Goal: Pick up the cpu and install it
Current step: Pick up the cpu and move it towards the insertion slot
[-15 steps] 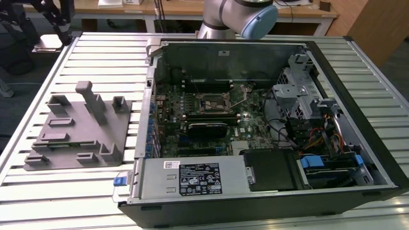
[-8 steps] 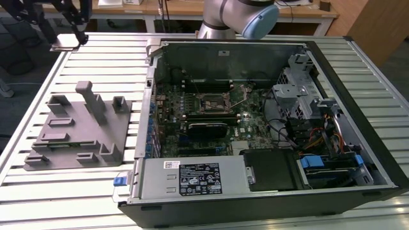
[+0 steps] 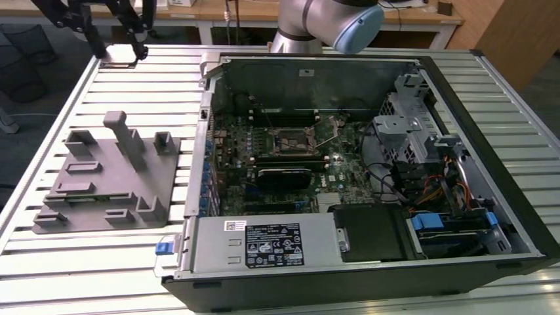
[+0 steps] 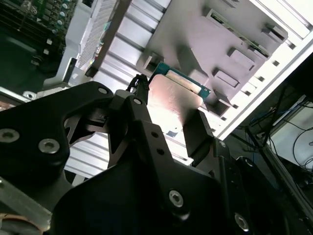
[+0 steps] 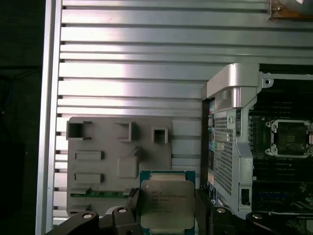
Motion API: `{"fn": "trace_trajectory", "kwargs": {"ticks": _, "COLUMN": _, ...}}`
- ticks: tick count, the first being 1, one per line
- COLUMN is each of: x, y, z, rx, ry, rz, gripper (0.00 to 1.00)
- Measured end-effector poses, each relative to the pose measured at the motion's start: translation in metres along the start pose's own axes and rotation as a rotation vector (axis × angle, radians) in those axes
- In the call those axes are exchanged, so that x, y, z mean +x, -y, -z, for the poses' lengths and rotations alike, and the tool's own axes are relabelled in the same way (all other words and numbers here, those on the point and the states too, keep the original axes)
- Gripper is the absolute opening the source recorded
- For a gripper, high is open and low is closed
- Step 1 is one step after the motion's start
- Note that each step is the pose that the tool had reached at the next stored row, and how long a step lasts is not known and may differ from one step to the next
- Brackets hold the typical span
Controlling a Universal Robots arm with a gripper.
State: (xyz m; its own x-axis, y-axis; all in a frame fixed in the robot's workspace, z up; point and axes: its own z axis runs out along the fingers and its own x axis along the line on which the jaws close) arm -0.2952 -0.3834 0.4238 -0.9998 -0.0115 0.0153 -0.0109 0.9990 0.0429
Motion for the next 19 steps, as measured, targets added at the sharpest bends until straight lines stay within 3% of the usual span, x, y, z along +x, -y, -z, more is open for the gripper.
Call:
{"fn": "trace_trajectory", "kwargs": {"ticks": 11, "x": -0.0368, "y": -0.003, "z": 0.0005, "rx": 0.0, "ry": 0.0, "rz": 0.0, "gripper": 0.53}}
{"fn": "trace_trajectory", "kwargs": {"ticks": 19, "x": -0.0588, "y": -0.0057, "z": 0.0007, "rx": 0.0, "ry": 0.0, "rz": 0.0, "gripper": 0.53}}
